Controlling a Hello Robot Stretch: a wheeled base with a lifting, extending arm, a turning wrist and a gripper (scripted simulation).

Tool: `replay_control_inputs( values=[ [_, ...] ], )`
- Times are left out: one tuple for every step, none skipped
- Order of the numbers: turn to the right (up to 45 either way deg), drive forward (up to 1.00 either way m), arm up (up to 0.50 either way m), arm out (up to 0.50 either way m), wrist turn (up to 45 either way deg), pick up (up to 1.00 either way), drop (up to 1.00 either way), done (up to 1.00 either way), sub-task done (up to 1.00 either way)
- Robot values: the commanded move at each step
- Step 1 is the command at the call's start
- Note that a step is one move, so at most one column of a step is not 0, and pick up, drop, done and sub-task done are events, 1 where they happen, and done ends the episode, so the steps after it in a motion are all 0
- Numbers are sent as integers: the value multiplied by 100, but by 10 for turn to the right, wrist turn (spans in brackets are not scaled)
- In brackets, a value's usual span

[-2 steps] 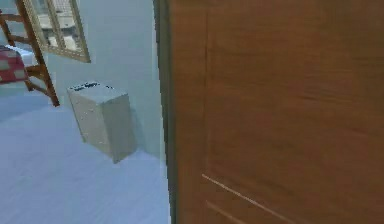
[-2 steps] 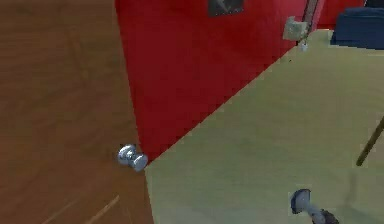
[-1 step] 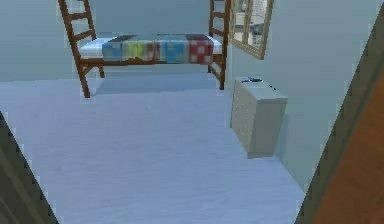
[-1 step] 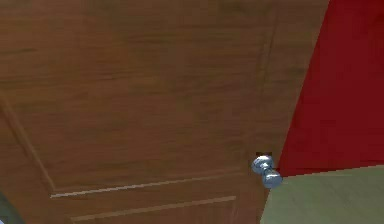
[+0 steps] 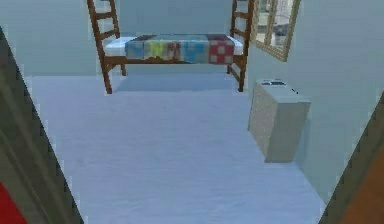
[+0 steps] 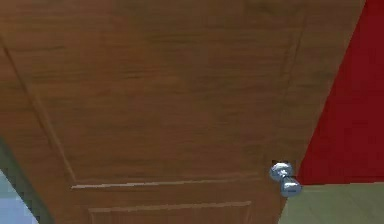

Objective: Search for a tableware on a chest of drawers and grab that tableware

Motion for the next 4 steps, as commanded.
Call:
replay_control_inputs(
  values=[
    [0,55,0,0,0,0,0,0,0],
    [-360,0,0,0,0,0,0,0,0],
    [0,80,0,0,0,0,0,0,0],
    [-300,0,0,0,0,0,0,0,0]
  ],
)
